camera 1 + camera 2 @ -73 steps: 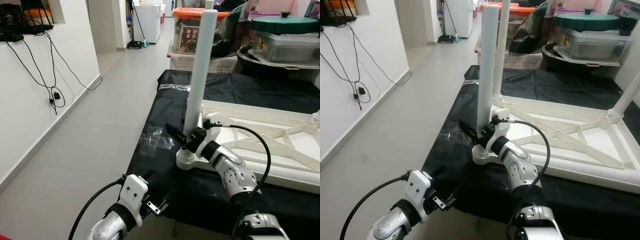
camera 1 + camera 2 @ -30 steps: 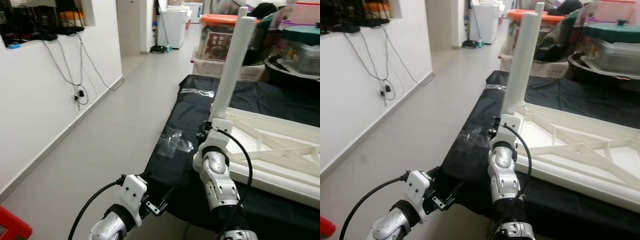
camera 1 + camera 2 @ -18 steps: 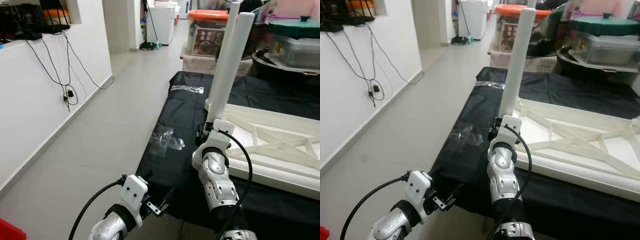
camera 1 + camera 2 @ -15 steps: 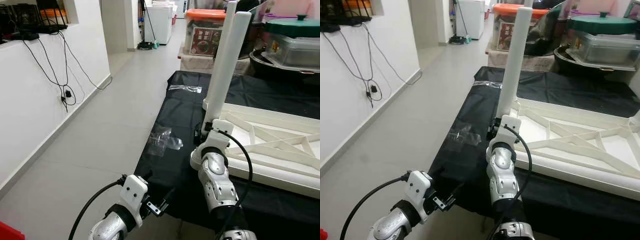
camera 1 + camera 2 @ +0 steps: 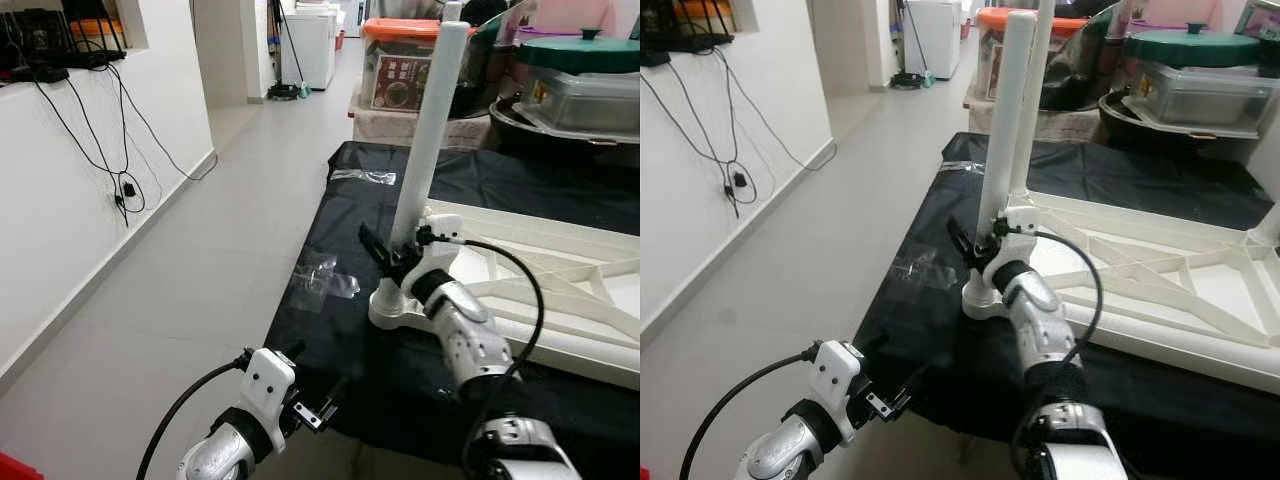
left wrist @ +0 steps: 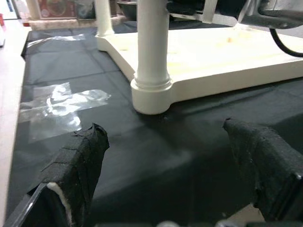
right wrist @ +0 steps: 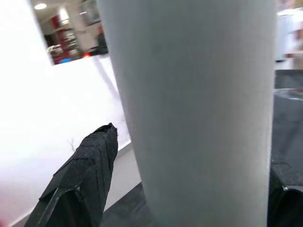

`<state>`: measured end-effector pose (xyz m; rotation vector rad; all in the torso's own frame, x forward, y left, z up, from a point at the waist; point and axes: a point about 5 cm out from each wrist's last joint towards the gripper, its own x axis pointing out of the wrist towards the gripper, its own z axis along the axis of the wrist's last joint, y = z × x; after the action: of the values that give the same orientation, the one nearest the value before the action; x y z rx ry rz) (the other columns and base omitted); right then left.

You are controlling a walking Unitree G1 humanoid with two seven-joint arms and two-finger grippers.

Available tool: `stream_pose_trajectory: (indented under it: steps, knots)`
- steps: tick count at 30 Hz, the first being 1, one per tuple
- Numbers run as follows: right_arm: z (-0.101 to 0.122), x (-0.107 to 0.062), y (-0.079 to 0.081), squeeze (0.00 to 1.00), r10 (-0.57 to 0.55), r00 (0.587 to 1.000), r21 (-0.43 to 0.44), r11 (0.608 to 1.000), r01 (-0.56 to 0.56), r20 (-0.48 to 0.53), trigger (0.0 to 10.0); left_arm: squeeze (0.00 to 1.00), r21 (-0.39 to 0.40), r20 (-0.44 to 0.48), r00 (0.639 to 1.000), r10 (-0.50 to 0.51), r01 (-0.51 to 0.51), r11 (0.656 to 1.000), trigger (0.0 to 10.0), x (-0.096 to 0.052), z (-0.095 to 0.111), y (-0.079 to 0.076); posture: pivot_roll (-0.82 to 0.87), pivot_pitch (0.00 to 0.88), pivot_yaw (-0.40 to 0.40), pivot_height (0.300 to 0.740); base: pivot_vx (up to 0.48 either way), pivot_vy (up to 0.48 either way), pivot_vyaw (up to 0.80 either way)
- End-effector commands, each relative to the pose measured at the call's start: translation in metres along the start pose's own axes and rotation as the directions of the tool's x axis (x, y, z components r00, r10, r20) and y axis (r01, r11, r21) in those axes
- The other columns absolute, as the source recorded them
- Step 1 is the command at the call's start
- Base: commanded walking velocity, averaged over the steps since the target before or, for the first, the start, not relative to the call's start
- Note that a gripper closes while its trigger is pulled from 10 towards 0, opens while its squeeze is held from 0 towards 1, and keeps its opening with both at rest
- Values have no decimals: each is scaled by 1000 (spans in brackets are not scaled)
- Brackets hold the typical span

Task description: Building children table

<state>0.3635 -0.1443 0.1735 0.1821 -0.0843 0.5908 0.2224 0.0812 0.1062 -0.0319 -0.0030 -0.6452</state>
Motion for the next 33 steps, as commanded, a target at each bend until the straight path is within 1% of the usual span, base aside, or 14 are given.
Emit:
stream_pose_trajectory:
  steps: [1,5,12,13,14,15,22,25,27,28,29,30,32,33]
  knots:
    - [-14,3,24,0,226,971,48,974,-223,-79,10000,0,-13,-17,1000,0,0,1000,10000,0,-3,0,23,0,-27,740,0,0,0]
    - [-26,-9,40,0,534,828,118,845,-521,-171,10000,0,-12,-16,1000,2,-2,1000,10000,0,-3,0,28,0,-29,740,0,0,0]
    - [-31,-9,48,0,652,732,166,759,-630,-199,10000,0,-13,-16,1000,3,-3,1000,10000,0,-4,-1,30,0,-36,740,0,0,0]
    - [-31,-6,48,0,654,729,163,757,-633,-203,4941,0,-14,-16,1000,3,-3,1000,10000,-1,-4,-1,32,0,-36,740,0,0,0]
    - [-31,-6,48,0,654,729,163,757,-633,-203,4941,0,-14,-16,1000,3,-3,1000,10000,-1,-4,-1,32,0,-36,740,0,0,0]
    - [-31,-4,48,0,640,739,157,768,-621,-209,0,0,-14,-16,1000,3,-3,1000,10000,-1,-4,-1,32,0,-36,740,0,0,0]
    - [-28,3,45,0,552,814,98,834,-543,-180,0,0,-16,-17,1000,2,-2,1000,10000,-1,-4,-1,29,0,-37,740,0,0,0]
    - [-26,14,30,0,258,956,32,966,-256,-137,0,0,-18,-18,1000,0,0,1000,10000,-1,-5,-2,26,0,-36,740,0,0,0]
    - [-26,14,30,0,258,956,32,966,-256,-137,0,0,-18,-18,1000,0,0,1000,10000,-1,-5,-2,26,0,-36,740,0,0,0]
    - [-25,17,19,0,33,994,24,999,-31,-102,0,0,-19,-19,1000,-1,1,1000,10000,-1,-5,-2,26,0,-35,740,0,0,0]
    - [-25,17,19,0,33,994,24,999,-31,-102,0,0,-19,-19,1000,-1,1,1000,10000,-1,-5,-2,26,0,-35,740,0,0,0]
    - [-23,15,6,0,-229,972,29,973,230,-53,0,0,-21,-20,1000,-2,2,1000,10000,-2,-5,-2,21,0,-27,740,0,0,0]
    - [-23,15,6,0,-229,972,29,973,230,-53,0,0,-21,-20,1000,-2,2,1000,10000,-2,-5,-2,21,0,-27,740,0,0,0]
    - [-26,5,-3,0,-465,885,15,885,466,-24,0,0,-25,-22,1000,-4,4,1000,10000,-2,-5,-2,17,0,-26,740,0,0,0]
